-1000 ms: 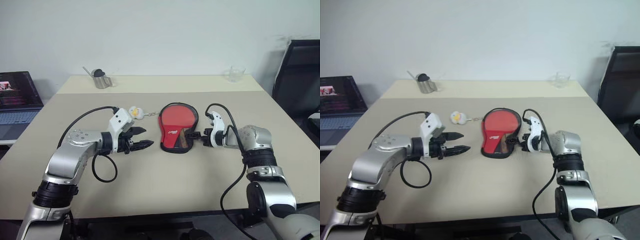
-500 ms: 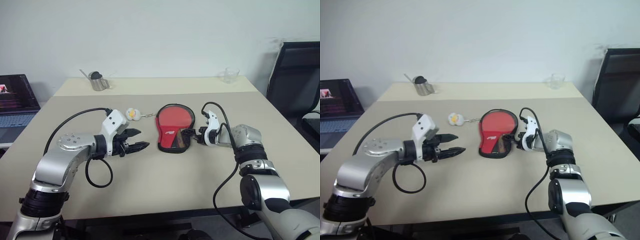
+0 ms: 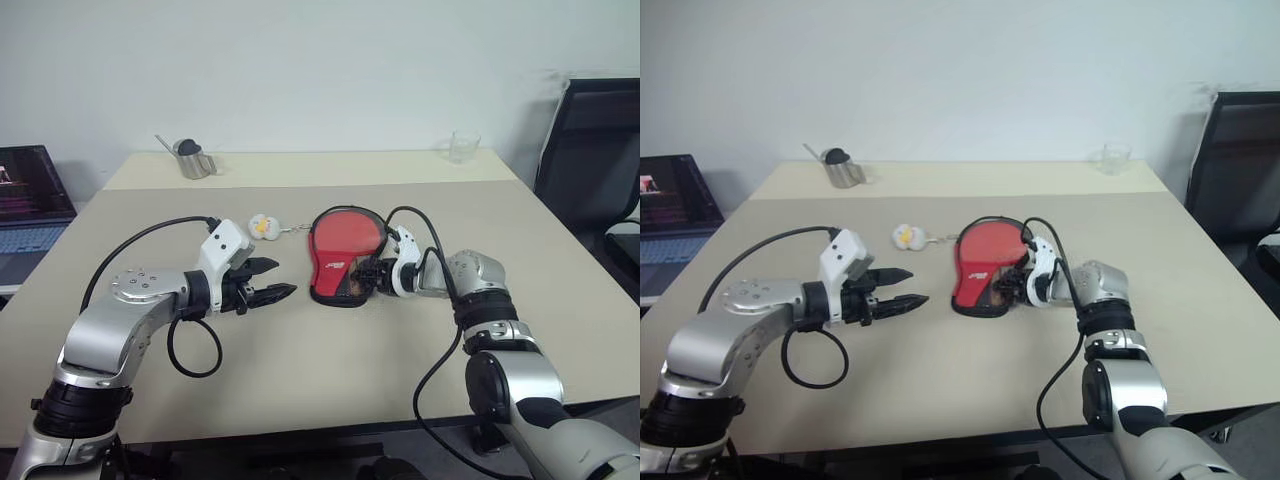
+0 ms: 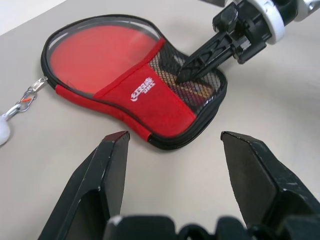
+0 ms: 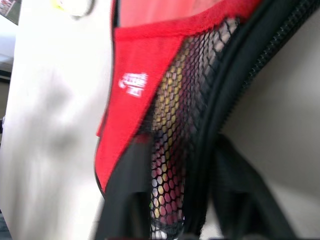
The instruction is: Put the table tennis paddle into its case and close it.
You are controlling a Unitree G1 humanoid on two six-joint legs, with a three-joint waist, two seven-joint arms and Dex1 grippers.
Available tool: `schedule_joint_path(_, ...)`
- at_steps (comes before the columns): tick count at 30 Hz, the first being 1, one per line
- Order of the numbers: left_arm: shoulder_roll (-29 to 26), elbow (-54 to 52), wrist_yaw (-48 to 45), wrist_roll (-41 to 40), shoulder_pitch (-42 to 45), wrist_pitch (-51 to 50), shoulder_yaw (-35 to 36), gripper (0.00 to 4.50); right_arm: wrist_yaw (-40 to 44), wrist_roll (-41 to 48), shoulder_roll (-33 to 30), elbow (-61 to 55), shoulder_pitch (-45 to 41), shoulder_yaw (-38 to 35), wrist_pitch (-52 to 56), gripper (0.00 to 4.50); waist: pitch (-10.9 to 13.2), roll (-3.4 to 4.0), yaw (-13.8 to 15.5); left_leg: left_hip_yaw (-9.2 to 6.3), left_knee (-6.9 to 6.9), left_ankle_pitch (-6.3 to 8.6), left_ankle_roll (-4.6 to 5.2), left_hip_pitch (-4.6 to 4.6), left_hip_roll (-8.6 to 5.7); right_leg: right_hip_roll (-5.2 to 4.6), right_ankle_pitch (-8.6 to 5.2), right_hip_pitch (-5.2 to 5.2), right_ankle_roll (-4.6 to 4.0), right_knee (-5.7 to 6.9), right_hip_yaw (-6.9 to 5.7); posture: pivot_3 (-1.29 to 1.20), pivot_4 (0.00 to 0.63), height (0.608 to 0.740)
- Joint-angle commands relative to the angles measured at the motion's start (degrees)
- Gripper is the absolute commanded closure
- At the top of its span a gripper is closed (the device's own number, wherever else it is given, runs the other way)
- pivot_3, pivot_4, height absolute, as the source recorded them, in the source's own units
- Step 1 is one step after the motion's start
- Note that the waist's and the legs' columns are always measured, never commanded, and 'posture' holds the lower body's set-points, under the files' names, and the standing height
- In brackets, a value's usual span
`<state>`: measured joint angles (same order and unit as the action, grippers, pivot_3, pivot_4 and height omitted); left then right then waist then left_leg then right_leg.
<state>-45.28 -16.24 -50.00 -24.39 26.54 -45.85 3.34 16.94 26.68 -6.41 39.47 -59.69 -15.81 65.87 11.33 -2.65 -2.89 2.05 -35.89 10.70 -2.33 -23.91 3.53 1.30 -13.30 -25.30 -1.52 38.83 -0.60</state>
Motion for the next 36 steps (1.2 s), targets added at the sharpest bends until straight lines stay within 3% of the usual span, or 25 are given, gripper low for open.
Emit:
schedule_joint_path(1,-0.8,-2.0,0.5,-0.5,0.4,0.7,1.0,1.32,-0.1,0.8,-0.2,-1.9,-0.7,-0.6,-0.2,4.32,0.0,0.00,0.0,0.01,0.00,0.00,0.00,0.01,0.00,0.00,0.00,0.00,0.00,0.00,0.01,0.00,0.150,0.740)
schedule_joint_path(2,-0.8,-2.0,0.6,-0.5,0.4,0.7,1.0,1.32,-0.2,0.7,-0.2,-1.9,-0.6,-0.6,-0.3,4.47,0.0,0.00,0.0,0.01,0.00,0.00,0.00,0.01,-0.01,0.00,0.00,0.00,0.00,0.01,0.00,0.00,0.150,0.740)
schedule_joint_path(17,-0.9,-1.6,0.3,-0.1,0.8,1.1,-0.2,1.32,1.0,0.3,-1.7,-4.6,1.6,1.3,2.7,4.47,0.0,0.00,0.2,-0.04,0.01,0.00,0.00,0.01,0.01,0.00,-0.01,0.00,-0.01,0.01,-0.05,0.00,0.150,0.740)
schedule_joint_path(26,-1.8,-1.1,-0.4,-0.4,0.5,1.4,-0.1,1.32,8.4,5.9,-7.9,-25.2,11.0,10.3,19.3,4.47,0.0,0.00,1.1,-0.03,0.09,0.06,0.05,-0.08,0.00,0.00,-0.01,0.00,-0.01,-0.23,-0.05,0.00,0.150,0.740)
schedule_joint_path(36,-2.1,0.9,-2.2,0.1,2.4,2.2,-1.6,1.32,14.2,11.7,-14.1,-41.0,20.1,16.4,26.5,4.47,0.0,0.00,1.1,-0.04,0.09,0.09,0.06,-0.06,0.00,0.00,-0.05,0.00,-0.07,-0.23,-0.07,0.00,0.150,0.740)
